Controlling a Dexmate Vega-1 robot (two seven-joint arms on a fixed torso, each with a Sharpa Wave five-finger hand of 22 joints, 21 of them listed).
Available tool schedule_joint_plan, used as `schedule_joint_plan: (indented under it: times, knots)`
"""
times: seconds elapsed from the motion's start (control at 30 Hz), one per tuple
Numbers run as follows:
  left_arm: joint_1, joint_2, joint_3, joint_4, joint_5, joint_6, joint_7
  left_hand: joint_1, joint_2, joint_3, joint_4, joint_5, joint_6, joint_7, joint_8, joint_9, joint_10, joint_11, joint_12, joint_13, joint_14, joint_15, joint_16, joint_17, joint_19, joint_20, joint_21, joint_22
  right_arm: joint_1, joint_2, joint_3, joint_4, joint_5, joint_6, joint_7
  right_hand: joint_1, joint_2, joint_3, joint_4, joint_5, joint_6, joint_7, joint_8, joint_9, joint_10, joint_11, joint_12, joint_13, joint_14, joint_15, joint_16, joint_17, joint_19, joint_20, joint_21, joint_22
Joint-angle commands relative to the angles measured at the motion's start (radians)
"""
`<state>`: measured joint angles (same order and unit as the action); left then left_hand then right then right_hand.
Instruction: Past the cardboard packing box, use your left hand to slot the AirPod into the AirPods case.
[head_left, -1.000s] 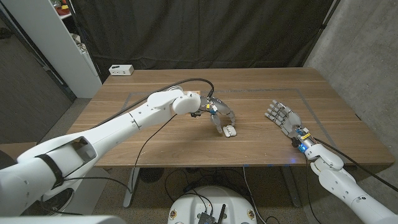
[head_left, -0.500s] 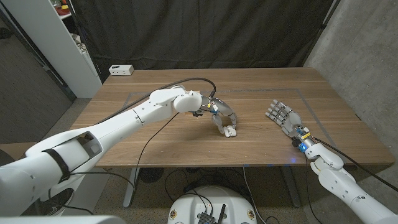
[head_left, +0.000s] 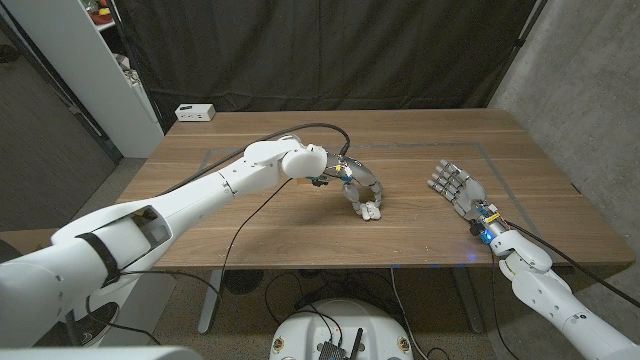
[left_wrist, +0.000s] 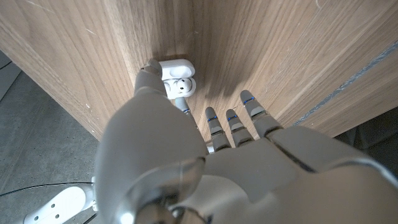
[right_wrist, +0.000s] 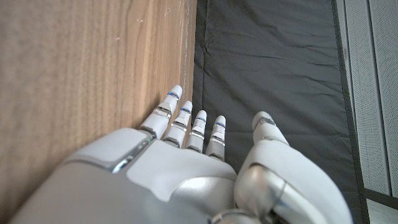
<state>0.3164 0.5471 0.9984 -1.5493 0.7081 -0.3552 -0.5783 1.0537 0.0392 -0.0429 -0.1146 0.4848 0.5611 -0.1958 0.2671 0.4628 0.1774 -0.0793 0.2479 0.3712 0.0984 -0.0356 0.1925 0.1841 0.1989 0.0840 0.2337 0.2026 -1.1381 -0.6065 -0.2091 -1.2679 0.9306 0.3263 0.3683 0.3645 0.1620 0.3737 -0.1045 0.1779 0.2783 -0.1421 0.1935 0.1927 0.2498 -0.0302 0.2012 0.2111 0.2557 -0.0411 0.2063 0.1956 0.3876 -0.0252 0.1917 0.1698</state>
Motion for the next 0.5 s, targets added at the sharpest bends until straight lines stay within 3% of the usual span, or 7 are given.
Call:
schedule_joint_plan:
  times: [0.03,0.3,0.5]
  knots:
    - [-0.029,-0.008,0.029,0.026,0.009,-0.033,-0.041,0.025,-0.003,-0.009,-0.006,0.010,-0.019,0.002,-0.001,0.006,-0.008,0.000,0.000,0.002,0.001,-0.050,-0.002,0.001,0.004,0.005,0.006,0.001,-0.006,0.004,-0.003,0.000,-0.002,0.000,-0.006,-0.008,0.001,0.007,-0.002,0.001,-0.003,-0.002,0.002,0.004,0.005,0.000,0.004,0.003,0.001,-0.075,0.006,0.001,-0.002,0.006,0.004,0.004]
    - [-0.031,-0.004,0.028,0.031,0.010,-0.048,-0.041,0.040,-0.001,-0.015,-0.009,0.016,-0.027,0.006,0.001,0.017,-0.015,0.003,-0.002,0.003,-0.003,-0.047,-0.003,0.001,0.002,0.007,0.006,0.002,-0.007,0.003,-0.005,-0.009,-0.007,-0.001,-0.014,-0.007,0.001,0.007,-0.003,0.001,-0.003,-0.002,0.003,0.004,0.005,-0.001,0.004,0.003,0.001,-0.075,0.006,0.001,-0.002,0.006,0.004,0.004]
    - [-0.021,0.004,0.018,0.032,0.002,-0.060,-0.020,0.050,0.042,-0.020,0.007,0.020,0.072,0.015,0.055,0.048,0.023,-0.006,0.014,0.005,0.026,-0.063,0.007,0.002,0.017,0.003,0.016,0.007,-0.006,0.006,-0.008,-0.015,-0.007,-0.006,-0.022,-0.008,0.001,0.007,-0.004,0.001,-0.004,-0.003,0.002,0.004,0.006,0.000,0.005,0.003,0.001,-0.074,0.007,0.001,-0.001,0.006,0.005,0.004]
